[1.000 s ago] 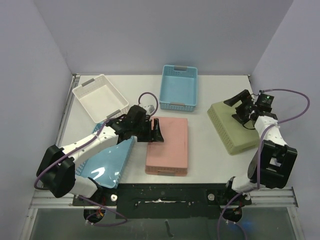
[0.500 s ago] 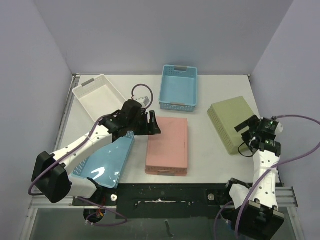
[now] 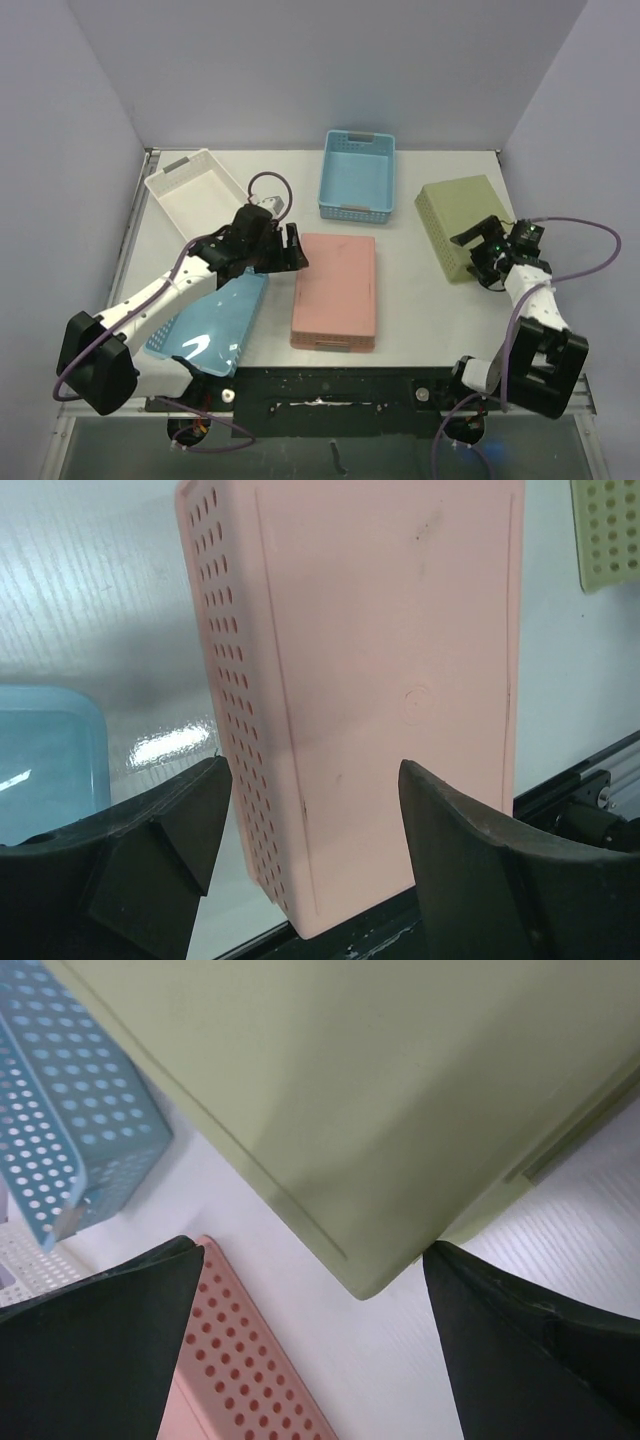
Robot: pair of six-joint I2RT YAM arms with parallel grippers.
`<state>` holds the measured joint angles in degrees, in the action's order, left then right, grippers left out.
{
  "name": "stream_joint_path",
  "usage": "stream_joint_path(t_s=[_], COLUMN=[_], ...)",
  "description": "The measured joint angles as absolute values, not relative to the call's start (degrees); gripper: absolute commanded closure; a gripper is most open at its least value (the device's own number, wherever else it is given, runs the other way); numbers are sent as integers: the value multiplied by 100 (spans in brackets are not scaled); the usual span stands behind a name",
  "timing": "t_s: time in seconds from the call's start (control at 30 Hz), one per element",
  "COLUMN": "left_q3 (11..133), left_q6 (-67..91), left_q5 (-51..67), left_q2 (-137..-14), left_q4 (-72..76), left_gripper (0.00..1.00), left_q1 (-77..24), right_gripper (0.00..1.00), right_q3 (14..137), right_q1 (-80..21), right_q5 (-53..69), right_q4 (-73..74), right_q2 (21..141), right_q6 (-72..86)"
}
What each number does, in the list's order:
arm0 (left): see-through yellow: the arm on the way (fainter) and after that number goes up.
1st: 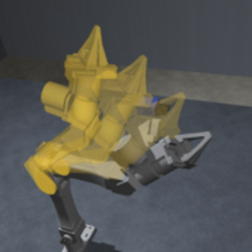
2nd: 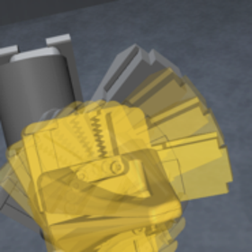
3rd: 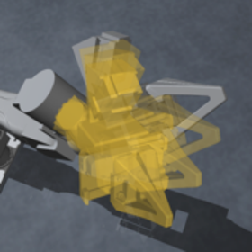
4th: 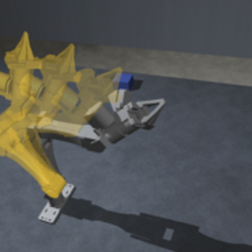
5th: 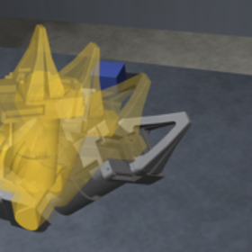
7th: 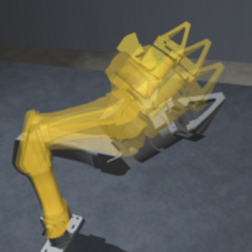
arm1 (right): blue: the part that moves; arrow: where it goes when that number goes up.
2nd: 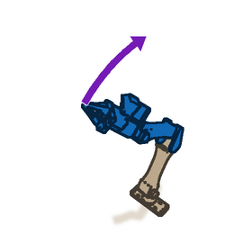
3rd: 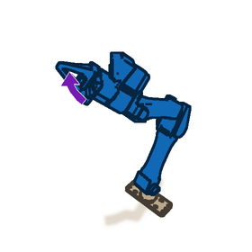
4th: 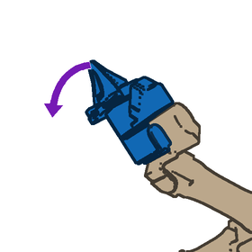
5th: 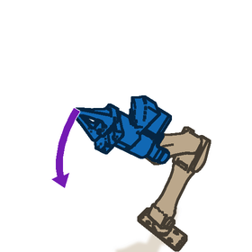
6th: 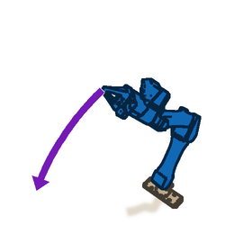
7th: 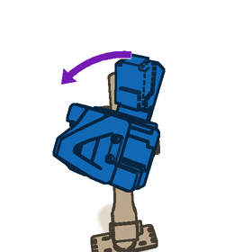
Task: Turn the large container upside down
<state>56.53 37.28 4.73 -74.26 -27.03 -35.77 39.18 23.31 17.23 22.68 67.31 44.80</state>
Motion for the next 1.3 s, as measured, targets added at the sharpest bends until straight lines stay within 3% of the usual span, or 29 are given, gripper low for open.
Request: stream_joint_path(t_s=[0.23,0.33,0.47,0.77,1.13,1.3], left_q3=[5655,5655,5655,5749,8595,8947], left_q6=[3675,3673,3671,3870,4143,4040], left_q5=[663,757,917,1328,2027,2397], left_q2=[-7811,-7948,-8101,-8967,-11590,-11782], left_q4=[-2628,-2626,-2604,-2108,-781,-604], left_gripper=[33,33,33,35,38,37], left_q1=[-3583,-3586,-3607,-4012,-5293,-5522], right_gripper=[2,2,2,2,2,2], right_q3=[5461,5780,5784,5784,6219,6272], right_q1=[1824,1745,1680,1673,1671,1671], right_q5=[2338,2429,2252,1732,1302,1135], right_q4=[1258,1249,1680,2989,4359,4705], right_q2=[8836,9135,8608,6163,5216,5227], right_q6=[4571,4499,4362,4091,4071,3913])
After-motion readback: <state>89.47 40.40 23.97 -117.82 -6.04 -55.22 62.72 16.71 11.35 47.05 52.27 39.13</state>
